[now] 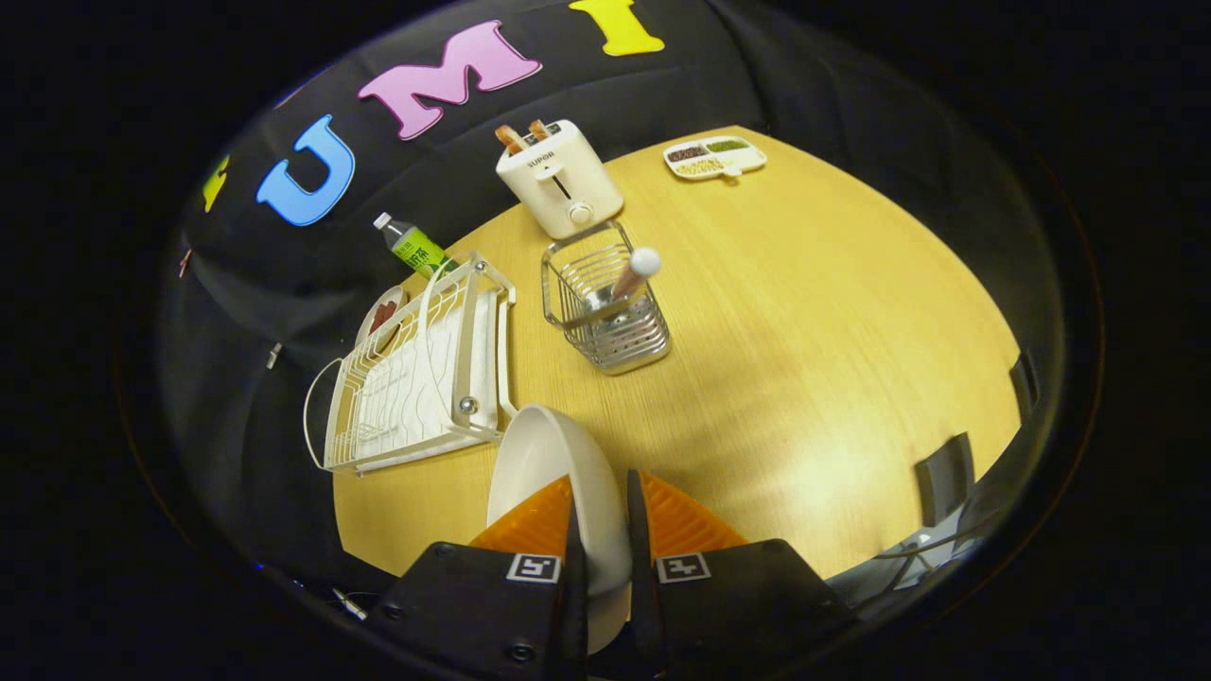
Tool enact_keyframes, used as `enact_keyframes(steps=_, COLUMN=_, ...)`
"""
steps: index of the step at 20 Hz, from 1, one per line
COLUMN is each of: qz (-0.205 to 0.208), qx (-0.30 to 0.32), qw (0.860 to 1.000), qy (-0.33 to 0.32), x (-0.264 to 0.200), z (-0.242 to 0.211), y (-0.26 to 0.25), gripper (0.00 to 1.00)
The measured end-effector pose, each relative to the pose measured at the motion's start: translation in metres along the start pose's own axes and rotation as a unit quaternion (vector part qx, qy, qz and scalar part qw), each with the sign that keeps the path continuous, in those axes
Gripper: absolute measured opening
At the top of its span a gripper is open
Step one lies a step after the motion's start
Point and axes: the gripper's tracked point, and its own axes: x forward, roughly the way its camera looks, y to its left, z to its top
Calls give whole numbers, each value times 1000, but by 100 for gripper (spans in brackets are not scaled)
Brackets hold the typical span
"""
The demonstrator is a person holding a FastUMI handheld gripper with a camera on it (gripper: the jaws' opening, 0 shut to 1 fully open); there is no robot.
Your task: Take the plate from the dish rack, then take the spoon from the basket and place it into the plate.
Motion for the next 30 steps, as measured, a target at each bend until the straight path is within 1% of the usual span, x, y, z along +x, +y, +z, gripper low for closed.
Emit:
enact_keyframes(steps=2, qz=27, qx=50, qw=998, qy=16, x=12, z=-11, y=-4, gripper=22)
enact_keyframes(steps=3, qz=31, qx=61, qw=997, qy=20, x=16, z=-15, y=-7, gripper=22)
enact_keyframes(steps=4, qz=28, qx=58, qw=998, qy=21, x=20, z=-18, y=-13, gripper=22)
enact_keyframes(steps=6, qz=37, qx=53, qw=998, qy=11, x=22, z=-16, y=-13, gripper=23)
enact_keyframes(steps=7, qz=35, qx=45, qw=998, qy=9, x=23, z=-15, y=-14, gripper=23)
enact_keyframes(steps=10, qz=-18, qx=3, qw=1000, qy=6, x=26, z=-13, y=-38, gripper=28)
enact_keyframes(steps=11, qz=-27, qx=4, qw=1000, qy=5, x=27, z=-11, y=-42, gripper=27)
enact_keyframes(steps=13, qz=-22, qx=24, qw=999, qy=1, x=26, z=-5, y=-39, gripper=27)
enact_keyframes(steps=14, qz=-25, qx=28, qw=999, qy=-2, x=24, z=-4, y=-39, gripper=30)
enact_keyframes(steps=15, qz=-29, qx=25, qw=999, qy=-3, x=26, z=-4, y=-40, gripper=37)
enact_keyframes(steps=17, qz=-36, qx=12, qw=999, qy=-6, x=23, z=-3, y=-41, gripper=38)
enact_keyframes(steps=21, qz=-51, qx=-22, qw=998, qy=-23, x=12, z=6, y=-40, gripper=60)
enact_keyframes(steps=22, qz=-54, qx=-30, qw=998, qy=-31, x=8, z=11, y=-39, gripper=72)
enact_keyframes(steps=24, qz=-62, qx=-55, qw=995, qy=-52, x=-3, z=24, y=-37, gripper=81)
enact_keyframes(steps=27, qz=-77, qx=-112, qw=986, qy=-96, x=-23, z=52, y=-29, gripper=84)
enact_keyframes(steps=30, qz=-71, qx=-151, qw=976, qy=-140, x=-47, z=84, y=-5, gripper=90)
